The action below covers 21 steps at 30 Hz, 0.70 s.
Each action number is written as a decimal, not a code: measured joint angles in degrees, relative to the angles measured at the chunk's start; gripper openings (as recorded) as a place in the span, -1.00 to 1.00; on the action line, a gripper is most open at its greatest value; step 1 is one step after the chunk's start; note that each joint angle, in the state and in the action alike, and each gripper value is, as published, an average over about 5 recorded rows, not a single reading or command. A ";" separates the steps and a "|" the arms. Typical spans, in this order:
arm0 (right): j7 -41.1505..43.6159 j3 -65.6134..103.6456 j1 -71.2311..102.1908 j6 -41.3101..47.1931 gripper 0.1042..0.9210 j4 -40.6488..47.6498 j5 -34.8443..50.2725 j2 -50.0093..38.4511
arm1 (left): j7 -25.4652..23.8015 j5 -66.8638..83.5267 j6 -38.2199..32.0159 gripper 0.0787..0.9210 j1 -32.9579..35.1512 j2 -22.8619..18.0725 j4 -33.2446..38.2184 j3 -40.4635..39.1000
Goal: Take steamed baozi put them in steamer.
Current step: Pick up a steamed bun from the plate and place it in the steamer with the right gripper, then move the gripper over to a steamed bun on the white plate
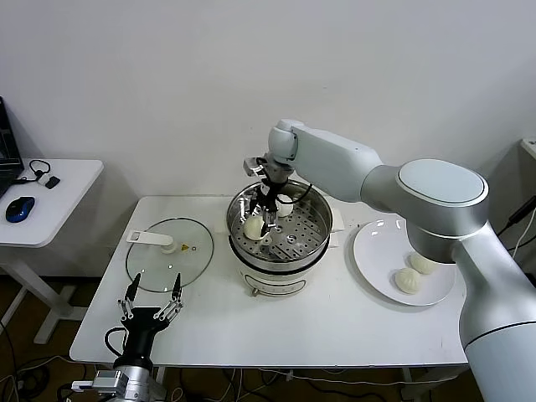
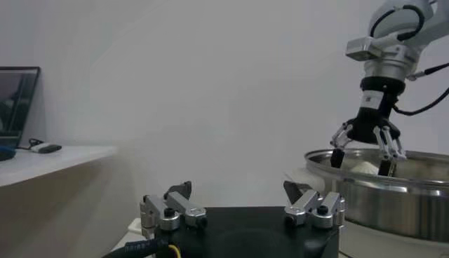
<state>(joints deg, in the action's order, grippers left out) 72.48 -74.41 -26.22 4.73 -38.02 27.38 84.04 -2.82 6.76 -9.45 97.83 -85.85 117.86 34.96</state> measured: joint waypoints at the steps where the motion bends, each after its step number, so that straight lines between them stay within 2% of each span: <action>1: 0.15 0.00 -0.34 0.03 0.76 -0.41 0.20 -0.36 | 0.00 -0.01 0.01 0.77 -0.01 -0.01 0.00 -0.03; 11: 1.60 -1.08 -5.78 -0.21 0.76 -5.33 3.52 -6.07 | 0.03 0.19 0.02 0.77 0.30 0.01 0.11 0.36; 21: 2.42 -3.05 -12.16 -3.53 0.76 -11.00 5.51 -17.21 | 0.37 0.17 -0.05 0.77 0.84 0.67 0.55 0.39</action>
<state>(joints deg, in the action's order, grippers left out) 74.89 -77.46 -38.39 1.21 -49.02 32.89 66.82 -2.46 6.93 -9.50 98.67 -85.19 118.41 35.35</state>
